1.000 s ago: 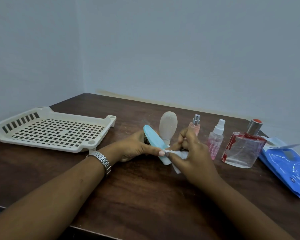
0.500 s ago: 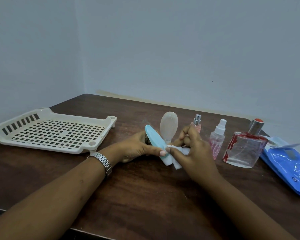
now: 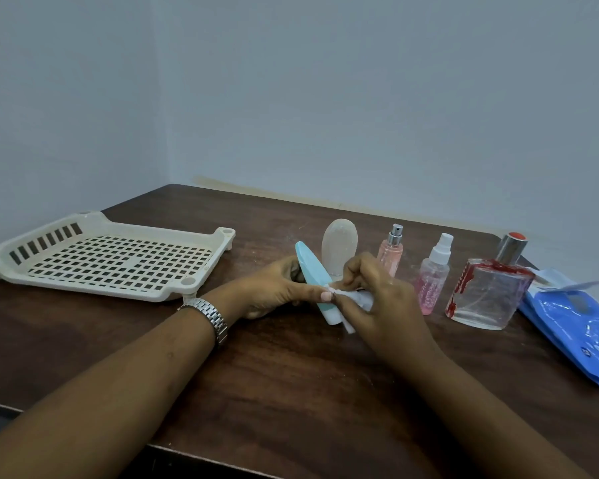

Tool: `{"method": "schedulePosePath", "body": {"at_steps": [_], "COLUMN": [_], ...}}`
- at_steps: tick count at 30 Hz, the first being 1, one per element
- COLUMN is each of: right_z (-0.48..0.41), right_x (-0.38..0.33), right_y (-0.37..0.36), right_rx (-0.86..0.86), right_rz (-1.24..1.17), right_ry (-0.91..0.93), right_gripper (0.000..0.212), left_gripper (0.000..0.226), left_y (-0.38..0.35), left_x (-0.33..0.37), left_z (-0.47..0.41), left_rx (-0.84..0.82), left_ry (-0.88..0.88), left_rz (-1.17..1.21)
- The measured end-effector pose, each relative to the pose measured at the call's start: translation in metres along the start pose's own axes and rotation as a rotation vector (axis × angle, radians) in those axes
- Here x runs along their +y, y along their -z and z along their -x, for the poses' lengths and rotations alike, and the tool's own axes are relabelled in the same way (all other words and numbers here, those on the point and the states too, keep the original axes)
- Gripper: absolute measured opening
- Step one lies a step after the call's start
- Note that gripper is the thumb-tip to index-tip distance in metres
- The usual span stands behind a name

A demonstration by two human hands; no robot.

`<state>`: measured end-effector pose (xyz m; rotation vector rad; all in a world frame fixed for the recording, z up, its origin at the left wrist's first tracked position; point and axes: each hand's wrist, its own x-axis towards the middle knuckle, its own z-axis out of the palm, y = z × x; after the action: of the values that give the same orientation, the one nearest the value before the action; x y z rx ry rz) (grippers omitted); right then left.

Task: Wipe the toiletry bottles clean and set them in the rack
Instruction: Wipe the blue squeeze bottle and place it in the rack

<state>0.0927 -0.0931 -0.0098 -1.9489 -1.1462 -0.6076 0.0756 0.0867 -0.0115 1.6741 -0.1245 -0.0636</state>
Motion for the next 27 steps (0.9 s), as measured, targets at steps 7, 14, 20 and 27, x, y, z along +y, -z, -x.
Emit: {"method": "schedulePosePath", "body": {"at_steps": [7, 14, 20, 27], "right_z": [0.002, 0.001, -0.004, 0.002], "right_x": [0.014, 0.008, 0.017, 0.012], "right_y": [-0.001, -0.005, -0.006, 0.0], "right_rx": [0.002, 0.028, 0.096, -0.017], "right_rz": [0.037, 0.103, 0.031, 0.066], "right_ry": [-0.047, 0.047, -0.087, 0.036], "right_gripper": [0.014, 0.01, 0.011, 0.012], "left_gripper": [0.019, 0.02, 0.019, 0.02], "left_y": [-0.002, -0.002, -0.002, -0.002], "left_x": [0.001, 0.002, 0.002, 0.002], "left_z": [0.0, 0.002, 0.001, 0.003], "left_rx": [-0.008, -0.026, -0.03, -0.041], "left_ry": [-0.002, -0.021, -0.008, -0.024], "left_rz": [-0.018, -0.011, -0.037, -0.028]}}
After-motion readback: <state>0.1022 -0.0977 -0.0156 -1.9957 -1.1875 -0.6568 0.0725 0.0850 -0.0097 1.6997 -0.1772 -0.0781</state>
